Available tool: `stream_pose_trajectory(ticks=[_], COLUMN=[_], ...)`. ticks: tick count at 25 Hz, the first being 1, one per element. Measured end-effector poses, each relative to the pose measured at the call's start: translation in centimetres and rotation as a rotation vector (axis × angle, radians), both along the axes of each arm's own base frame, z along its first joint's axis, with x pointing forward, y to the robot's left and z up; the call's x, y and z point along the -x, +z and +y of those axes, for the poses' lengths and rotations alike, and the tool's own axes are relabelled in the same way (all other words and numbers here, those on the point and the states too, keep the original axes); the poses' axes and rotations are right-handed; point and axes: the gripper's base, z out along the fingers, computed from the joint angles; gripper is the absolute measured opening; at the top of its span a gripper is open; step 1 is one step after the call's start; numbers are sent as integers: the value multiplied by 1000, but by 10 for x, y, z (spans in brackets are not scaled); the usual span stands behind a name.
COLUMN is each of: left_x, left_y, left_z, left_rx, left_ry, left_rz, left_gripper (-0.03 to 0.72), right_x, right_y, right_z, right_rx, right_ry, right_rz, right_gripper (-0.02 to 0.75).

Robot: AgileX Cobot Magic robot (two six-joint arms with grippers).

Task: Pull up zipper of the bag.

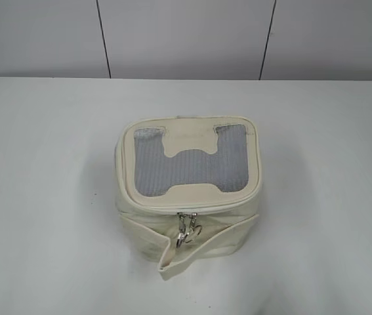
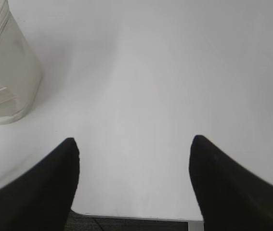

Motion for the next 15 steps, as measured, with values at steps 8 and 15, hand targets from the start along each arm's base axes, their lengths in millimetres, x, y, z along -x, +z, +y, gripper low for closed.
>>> stream_pose_trajectory(ticks=[8,15], left_x=[3,3], left_y=[0,0], left_z=[-2,-4], left_rx=[1,2], left_ry=[286,416], left_rz=[-2,-4], left_gripper=[247,247], right_x=[0,5], right_y=[0,0], right_z=[1,1], right_rx=[-11,-15], right_ry=[-97,-96], right_rz=[-2,-36], right_gripper=[560,560])
